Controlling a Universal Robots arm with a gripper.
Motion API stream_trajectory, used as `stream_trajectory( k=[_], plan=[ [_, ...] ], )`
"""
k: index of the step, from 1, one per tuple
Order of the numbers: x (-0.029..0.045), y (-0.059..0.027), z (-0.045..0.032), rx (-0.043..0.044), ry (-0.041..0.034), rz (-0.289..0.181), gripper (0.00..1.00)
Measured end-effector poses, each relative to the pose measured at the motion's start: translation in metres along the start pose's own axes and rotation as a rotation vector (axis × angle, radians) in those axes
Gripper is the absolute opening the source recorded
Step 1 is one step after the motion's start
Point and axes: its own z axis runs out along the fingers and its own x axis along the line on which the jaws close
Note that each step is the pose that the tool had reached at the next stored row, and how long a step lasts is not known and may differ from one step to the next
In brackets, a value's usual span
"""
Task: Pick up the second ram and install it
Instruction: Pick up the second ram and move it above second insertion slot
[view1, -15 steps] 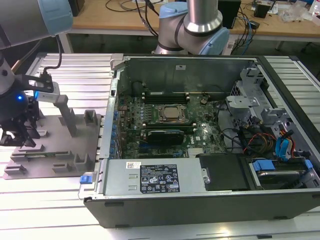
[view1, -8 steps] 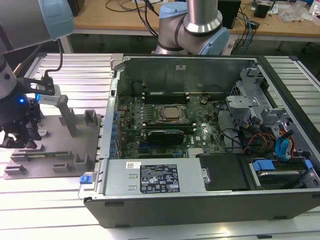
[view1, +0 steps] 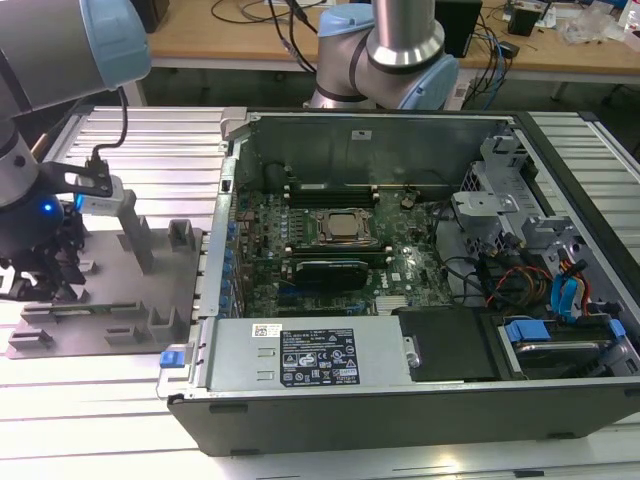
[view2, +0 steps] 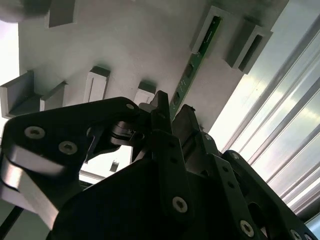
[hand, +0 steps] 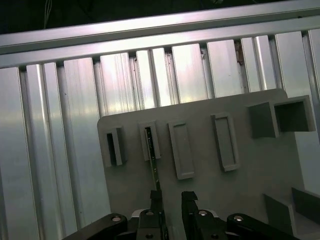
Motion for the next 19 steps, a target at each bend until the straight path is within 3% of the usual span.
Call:
stream_trajectory(
  k=[19],
  plan=[
    [0.0006,-0.0011,0.0215,-0.0007,0.0007,0.000,0.28]
  ],
)
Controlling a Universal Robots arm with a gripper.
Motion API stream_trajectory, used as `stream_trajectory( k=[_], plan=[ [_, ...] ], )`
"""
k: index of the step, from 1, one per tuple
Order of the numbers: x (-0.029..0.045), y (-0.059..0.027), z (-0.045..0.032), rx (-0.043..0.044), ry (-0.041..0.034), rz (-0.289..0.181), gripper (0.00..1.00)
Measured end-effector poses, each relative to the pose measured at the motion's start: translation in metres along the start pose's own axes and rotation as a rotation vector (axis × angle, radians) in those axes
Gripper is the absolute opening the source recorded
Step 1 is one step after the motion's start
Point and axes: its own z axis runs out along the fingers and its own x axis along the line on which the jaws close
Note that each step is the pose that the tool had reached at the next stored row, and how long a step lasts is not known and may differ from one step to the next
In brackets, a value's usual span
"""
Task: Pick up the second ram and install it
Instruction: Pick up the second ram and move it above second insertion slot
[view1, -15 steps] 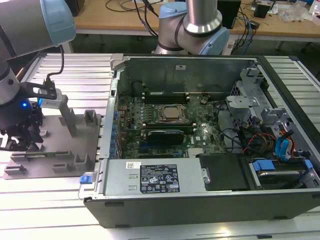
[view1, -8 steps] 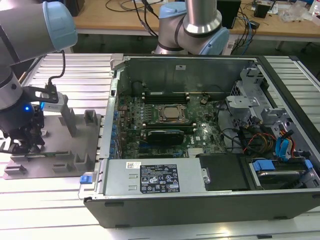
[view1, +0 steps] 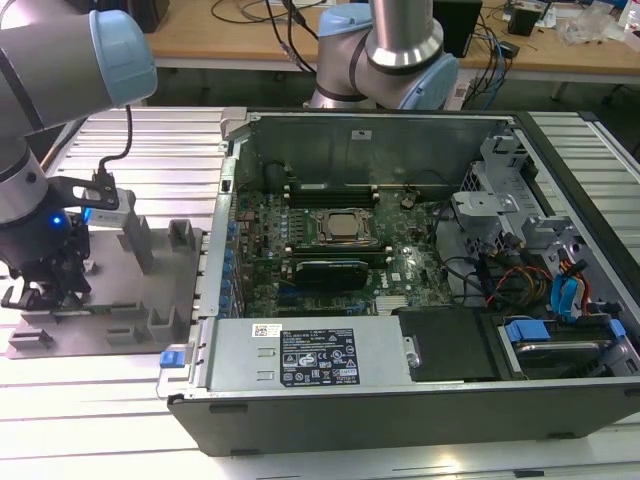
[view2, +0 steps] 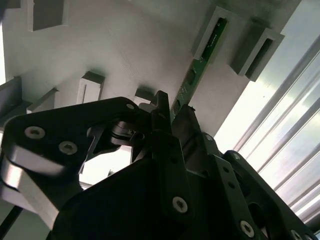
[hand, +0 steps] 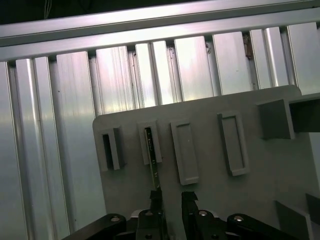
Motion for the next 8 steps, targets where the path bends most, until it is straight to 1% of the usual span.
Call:
stream_trajectory(
  k=[5,7,8],
  plan=[
    [-0.0003,-0.0001,-0.0002,-0.0013,0.0012,0.000,0.28],
    [-0.0006,0.0000,-0.0034,0.0028,-0.0028,0.000,0.28],
    [-0.0006,0.0001,-0.0055,0.0031,-0.0029,0.000,0.28]
  ],
)
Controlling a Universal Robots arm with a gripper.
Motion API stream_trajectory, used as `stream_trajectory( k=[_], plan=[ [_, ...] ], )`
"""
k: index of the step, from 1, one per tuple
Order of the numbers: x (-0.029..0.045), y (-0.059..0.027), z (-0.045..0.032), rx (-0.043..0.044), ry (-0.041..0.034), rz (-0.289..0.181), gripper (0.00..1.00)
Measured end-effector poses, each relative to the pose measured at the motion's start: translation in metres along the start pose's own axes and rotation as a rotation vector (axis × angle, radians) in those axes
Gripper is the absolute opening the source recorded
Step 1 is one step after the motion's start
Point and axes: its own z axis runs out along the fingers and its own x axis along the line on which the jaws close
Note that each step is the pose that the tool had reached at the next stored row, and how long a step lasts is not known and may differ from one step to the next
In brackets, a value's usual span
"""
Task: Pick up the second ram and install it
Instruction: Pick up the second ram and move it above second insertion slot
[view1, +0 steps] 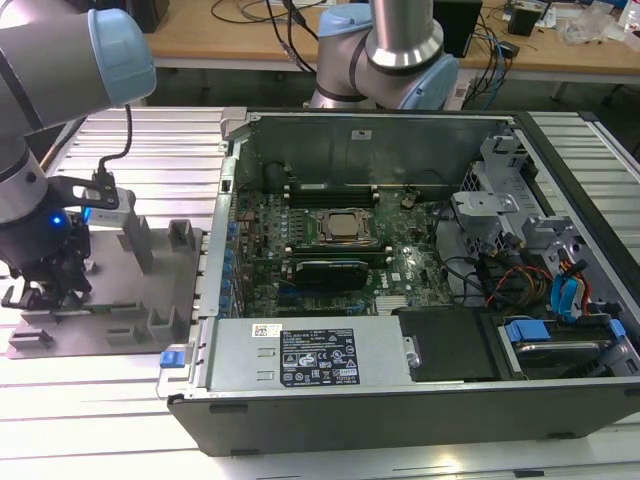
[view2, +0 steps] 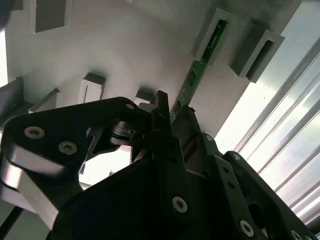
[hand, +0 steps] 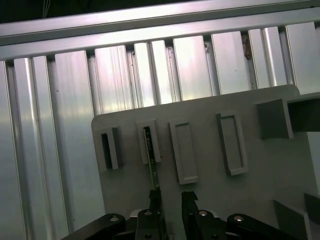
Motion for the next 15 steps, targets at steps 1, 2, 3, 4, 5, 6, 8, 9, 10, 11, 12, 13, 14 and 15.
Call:
stream_trajectory(
  k=[1,2,3,4,5,6,8,9,10,11,12,13,14,15],
  plan=[
    [0.0000,0.0006,-0.0093,-0.0020,0.0020,-0.001,0.28],
    [0.0000,0.0006,-0.0101,-0.0020,0.0020,-0.001,0.28],
    [0.0003,0.0006,-0.0103,-0.0024,0.0025,-0.004,0.28],
    [0.0003,0.0006,-0.0099,-0.0025,0.0030,-0.016,0.28],
    [0.0005,0.0005,-0.0090,-0.0042,0.0060,-0.055,0.28],
    [0.0005,0.0004,-0.0076,-0.0063,0.0092,-0.083,0.28],
    [0.0037,-0.0006,-0.0053,-0.0084,0.0104,-0.087,0.28],
    [0.0094,-0.0023,-0.0035,-0.0096,0.0105,-0.087,0.28],
    [0.0115,-0.0053,-0.0012,-0.0120,0.0106,-0.087,0.28],
    [0.0111,-0.0082,0.0007,-0.0144,0.0110,-0.088,0.28],
    [0.0109,-0.0098,0.0015,-0.0153,0.0108,-0.090,0.28],
    [0.0106,-0.0103,0.0020,-0.0154,0.0094,-0.093,0.28],
    [0.0102,-0.0105,0.0027,-0.0159,0.0081,-0.101,0.28],
    [0.0098,-0.0105,0.0037,-0.0162,0.0070,-0.110,0.28]
  ],
)
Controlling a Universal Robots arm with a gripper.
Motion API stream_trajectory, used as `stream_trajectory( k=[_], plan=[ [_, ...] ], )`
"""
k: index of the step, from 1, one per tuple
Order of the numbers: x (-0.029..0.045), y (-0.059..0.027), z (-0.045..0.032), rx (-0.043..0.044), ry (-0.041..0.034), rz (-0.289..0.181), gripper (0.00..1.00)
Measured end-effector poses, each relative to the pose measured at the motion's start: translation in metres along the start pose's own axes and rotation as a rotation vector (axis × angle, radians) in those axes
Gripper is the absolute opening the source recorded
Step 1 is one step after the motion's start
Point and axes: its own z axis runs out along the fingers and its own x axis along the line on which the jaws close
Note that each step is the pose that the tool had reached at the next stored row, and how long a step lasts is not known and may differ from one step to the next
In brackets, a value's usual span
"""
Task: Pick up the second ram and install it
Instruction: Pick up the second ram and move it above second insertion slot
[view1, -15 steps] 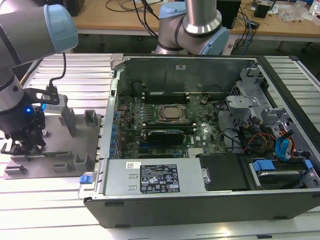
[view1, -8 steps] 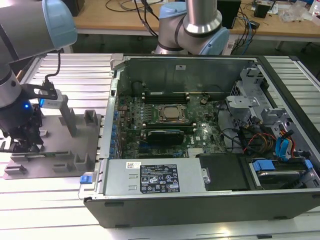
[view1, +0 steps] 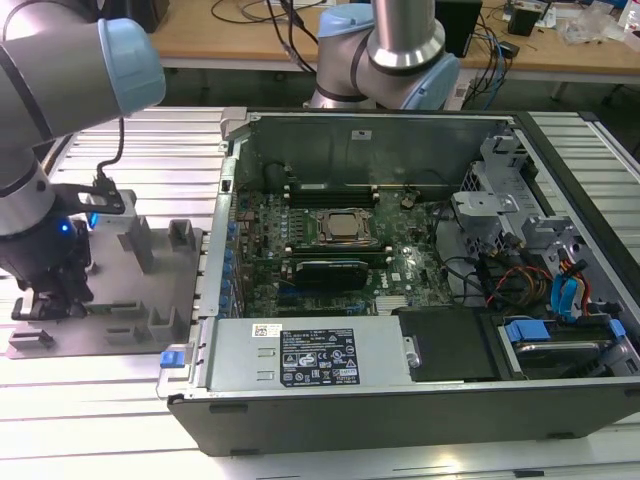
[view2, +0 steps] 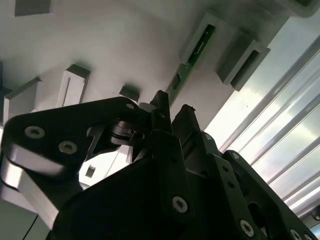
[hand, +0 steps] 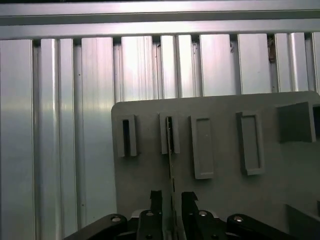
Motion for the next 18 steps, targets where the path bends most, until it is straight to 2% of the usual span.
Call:
stream_trajectory(
  k=[3,5,8,9,10,11,12,18],
  plan=[
    [-0.0017,-0.0001,0.0035,-0.0010,-0.0035,-0.029,0.28],
    [-0.0022,-0.0005,0.0077,-0.0010,-0.0035,-0.033,0.28],
    [-0.0022,-0.0004,0.0079,-0.0012,-0.0033,-0.033,0.28],
    [-0.0023,-0.0003,0.0080,0.0031,-0.0034,-0.033,0.28],
    [-0.0023,-0.0003,0.0081,0.0228,-0.0037,-0.033,0.28],
    [-0.0022,-0.0003,0.0082,0.0503,-0.0039,-0.034,0.28],
    [-0.0022,-0.0005,0.0083,0.0558,-0.0041,-0.034,0.28],
    [-0.0020,0.0045,0.0105,0.0575,-0.0039,-0.034,0.28]
  ],
)
